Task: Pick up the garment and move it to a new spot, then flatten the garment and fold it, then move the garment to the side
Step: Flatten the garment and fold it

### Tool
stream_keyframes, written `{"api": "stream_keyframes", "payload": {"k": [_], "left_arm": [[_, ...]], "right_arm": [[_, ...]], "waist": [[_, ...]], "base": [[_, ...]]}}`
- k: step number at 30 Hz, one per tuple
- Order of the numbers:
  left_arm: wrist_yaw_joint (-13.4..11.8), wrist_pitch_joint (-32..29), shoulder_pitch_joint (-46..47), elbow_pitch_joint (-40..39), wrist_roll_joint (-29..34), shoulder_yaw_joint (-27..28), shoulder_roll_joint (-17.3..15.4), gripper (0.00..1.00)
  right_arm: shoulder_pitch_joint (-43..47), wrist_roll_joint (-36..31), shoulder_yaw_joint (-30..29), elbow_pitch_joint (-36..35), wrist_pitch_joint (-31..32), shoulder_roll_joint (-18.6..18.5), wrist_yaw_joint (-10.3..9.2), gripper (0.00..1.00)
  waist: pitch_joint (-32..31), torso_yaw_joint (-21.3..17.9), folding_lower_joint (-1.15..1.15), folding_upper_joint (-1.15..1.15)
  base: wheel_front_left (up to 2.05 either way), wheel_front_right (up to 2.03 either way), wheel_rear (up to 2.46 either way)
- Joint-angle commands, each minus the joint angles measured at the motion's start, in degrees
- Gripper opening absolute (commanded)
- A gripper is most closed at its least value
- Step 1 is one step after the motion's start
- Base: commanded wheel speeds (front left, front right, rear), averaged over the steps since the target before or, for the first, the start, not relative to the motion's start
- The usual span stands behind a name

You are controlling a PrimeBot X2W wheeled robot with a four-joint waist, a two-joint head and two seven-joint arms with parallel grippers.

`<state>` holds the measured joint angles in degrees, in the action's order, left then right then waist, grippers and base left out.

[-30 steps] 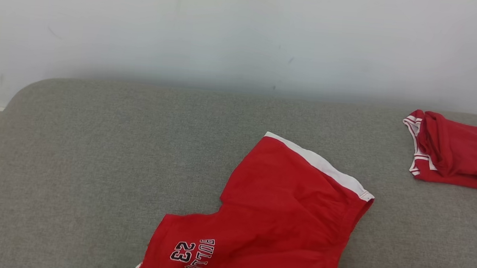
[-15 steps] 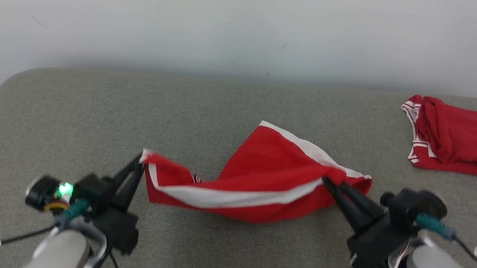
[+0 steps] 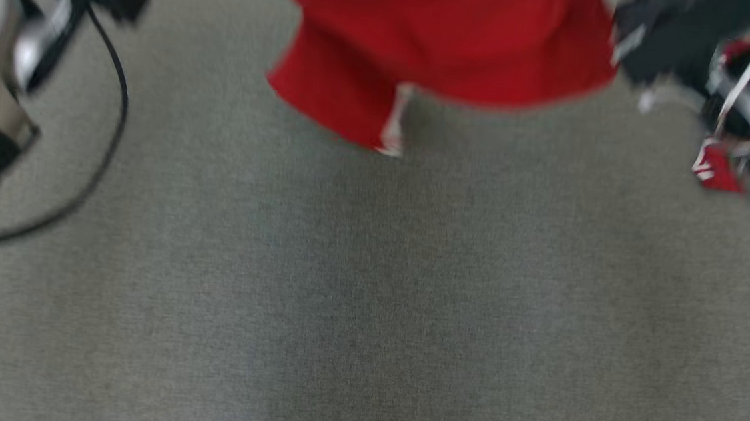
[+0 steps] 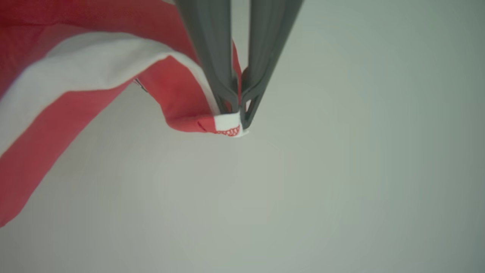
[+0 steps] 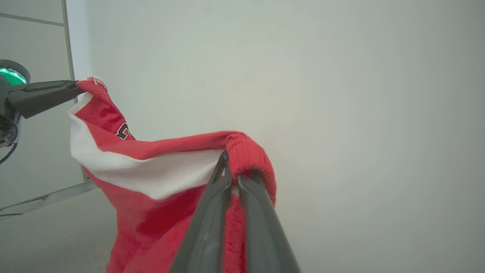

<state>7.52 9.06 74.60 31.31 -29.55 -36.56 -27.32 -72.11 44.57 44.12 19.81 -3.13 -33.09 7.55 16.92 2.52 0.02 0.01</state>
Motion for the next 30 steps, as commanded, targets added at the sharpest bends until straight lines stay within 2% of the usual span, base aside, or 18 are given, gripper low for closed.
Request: {"api": "stream_keyframes", "payload": {"k": [1,9,14,23,27,30], "left_arm": [[-0.13,0.34,2.62,0.70,-0.91,-0.43,0.17,0.00],[-0.13,1.11,22.39,8.02,-4.45,-4.30,-1.36,0.00],[-0.13,3.26,29.47,12.26,-6.19,-6.09,-0.94,0.00],[-0.13,5.65,31.78,15.83,-8.96,-9.61,0.48,0.00],[-0.13,6.05,29.93,14.98,-10.00,-11.56,0.24,0.00],[-0.14,6.19,27.45,12.26,-10.91,-10.81,-0.36,0.00]], "right_arm": [[-2.52,1.06,0.32,0.97,0.09,0.88,-0.16,0.00],[-22.15,3.84,4.02,9.07,-1.17,3.96,-0.16,0.00],[-29.29,4.81,6.62,14.13,-4.15,5.24,-0.16,0.00],[-32.98,7.55,12.71,18.76,-6.77,4.10,-0.16,0.00],[-32.22,9.17,15.68,19.31,-8.14,2.92,-0.16,0.00],[-30.26,10.71,18.11,18.89,-9.12,1.63,-0.16,0.00]], "waist": [[8.36,-0.48,-0.02,-0.01],[14.77,-0.92,-0.02,-0.01],[17.11,-0.55,-0.02,-0.01],[18.95,0.09,-0.02,-0.01],[18.81,-0.22,-0.02,-0.01],[17.80,-0.45,-0.02,-0.01]], "base": [[0.00,0.00,0.00],[0.00,0.00,0.00],[0.00,0.00,0.00],[0.00,0.00,0.00],[0.00,0.00,0.00],[0.00,0.00,0.00]]}}
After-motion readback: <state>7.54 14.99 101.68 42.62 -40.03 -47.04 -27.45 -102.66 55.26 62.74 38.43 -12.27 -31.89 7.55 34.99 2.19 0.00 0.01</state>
